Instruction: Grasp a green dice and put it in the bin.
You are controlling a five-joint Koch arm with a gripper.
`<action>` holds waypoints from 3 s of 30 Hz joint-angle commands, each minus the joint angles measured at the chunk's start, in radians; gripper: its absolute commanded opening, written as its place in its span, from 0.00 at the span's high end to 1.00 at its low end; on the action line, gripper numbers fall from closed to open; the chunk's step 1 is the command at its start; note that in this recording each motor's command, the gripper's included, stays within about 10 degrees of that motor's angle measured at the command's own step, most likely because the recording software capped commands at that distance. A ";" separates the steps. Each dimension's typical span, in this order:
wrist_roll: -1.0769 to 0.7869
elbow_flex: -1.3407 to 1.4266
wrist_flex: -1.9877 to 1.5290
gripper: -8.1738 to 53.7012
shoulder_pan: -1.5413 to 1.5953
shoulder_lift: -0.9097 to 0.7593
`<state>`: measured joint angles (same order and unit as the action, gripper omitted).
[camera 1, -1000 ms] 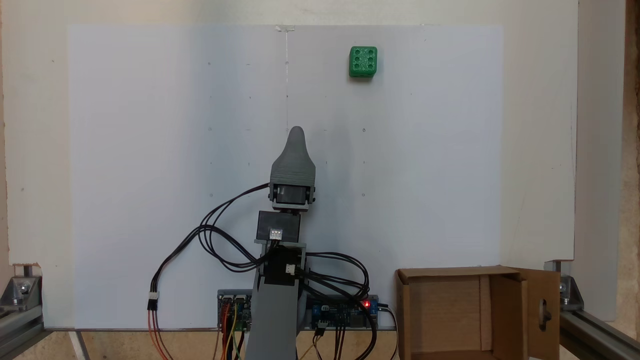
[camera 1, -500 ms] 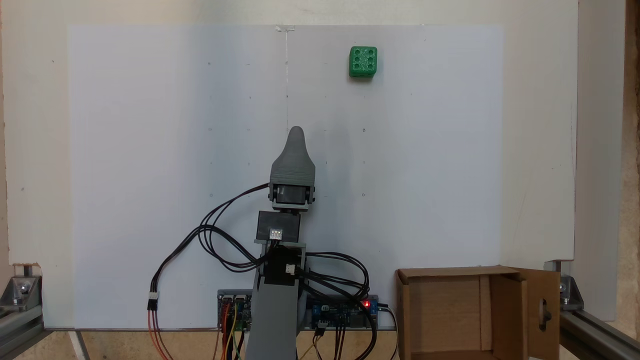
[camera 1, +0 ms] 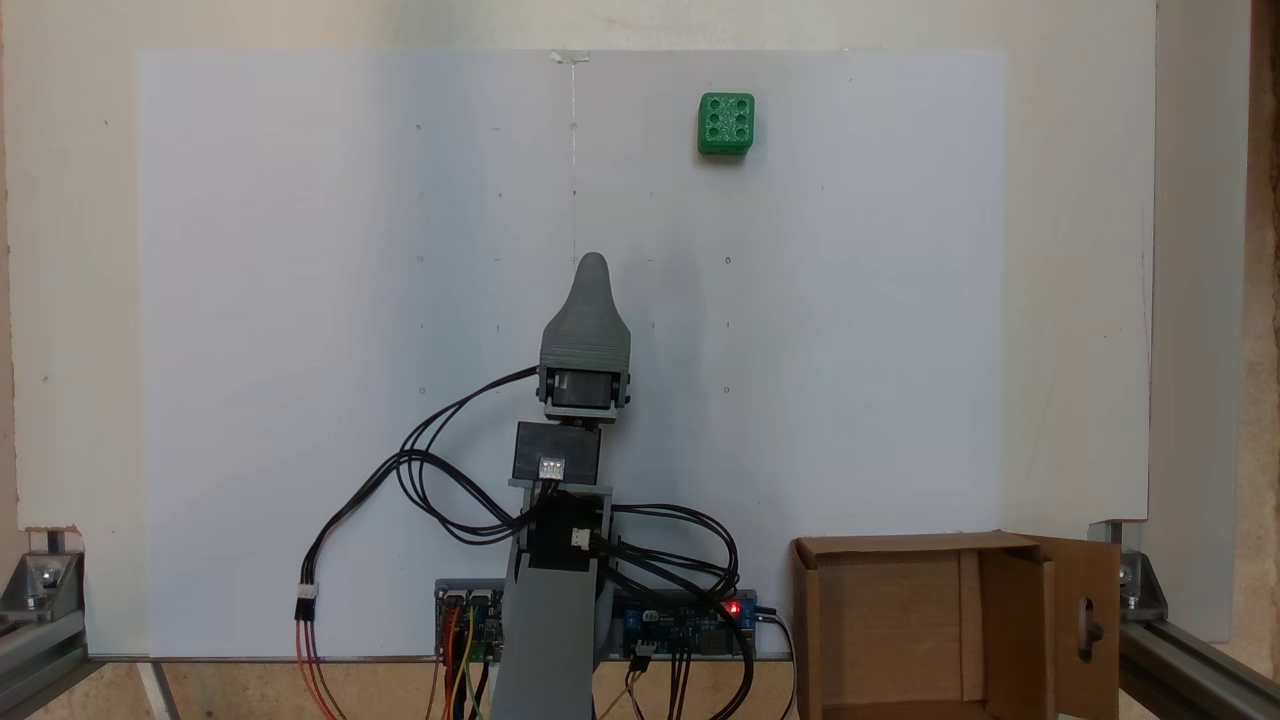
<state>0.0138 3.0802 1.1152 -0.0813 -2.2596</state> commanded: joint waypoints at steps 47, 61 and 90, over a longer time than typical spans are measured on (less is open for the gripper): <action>0.003 -0.752 -0.896 0.17 -0.074 -0.083; 0.075 -1.379 -1.822 0.17 -0.121 0.482; -0.021 -2.166 -2.233 0.14 -0.245 1.003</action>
<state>0.0430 0.9771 -1.1060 -0.3160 -1.2533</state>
